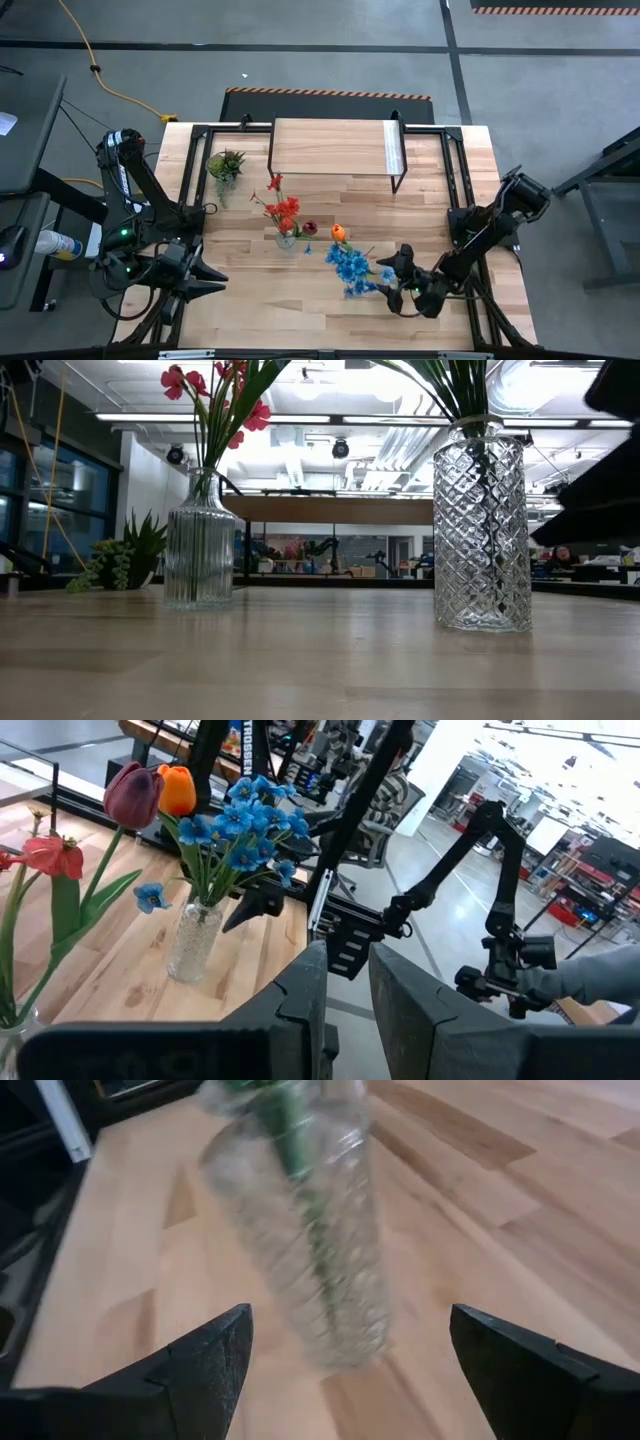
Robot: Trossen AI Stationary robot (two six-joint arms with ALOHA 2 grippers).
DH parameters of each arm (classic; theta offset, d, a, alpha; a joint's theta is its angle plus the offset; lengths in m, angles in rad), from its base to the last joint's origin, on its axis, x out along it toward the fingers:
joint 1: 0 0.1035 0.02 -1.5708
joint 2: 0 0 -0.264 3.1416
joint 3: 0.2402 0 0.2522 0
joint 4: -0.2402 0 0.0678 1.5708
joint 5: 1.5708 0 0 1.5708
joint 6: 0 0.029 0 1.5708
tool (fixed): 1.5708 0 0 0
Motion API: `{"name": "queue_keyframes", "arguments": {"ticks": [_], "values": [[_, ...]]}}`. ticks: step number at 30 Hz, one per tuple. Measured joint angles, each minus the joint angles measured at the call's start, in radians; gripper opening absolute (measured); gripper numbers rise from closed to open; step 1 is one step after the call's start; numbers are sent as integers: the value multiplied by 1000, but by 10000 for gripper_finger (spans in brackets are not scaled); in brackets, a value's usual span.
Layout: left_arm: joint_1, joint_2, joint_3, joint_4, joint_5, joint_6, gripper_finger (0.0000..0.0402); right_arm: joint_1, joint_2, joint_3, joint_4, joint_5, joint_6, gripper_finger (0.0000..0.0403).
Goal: Pick and place flowers into a vace then onto a shelf
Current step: Put the right transparent vase with flowers on the shelf
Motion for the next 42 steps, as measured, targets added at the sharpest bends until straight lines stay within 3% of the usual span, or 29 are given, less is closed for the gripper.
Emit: {"name": "queue_keyframes", "arguments": {"ticks": [10,24,42], "values": [[0,0,0,3,-3,0,113,-93,0,0,0,-111,-5,328],[0,0,0,3,-3,0,113,-104,0,0,53,-91,-105,328],[0,0,0,2,-19,0,113,-198,-1,0,157,-216,-284,328]]}}
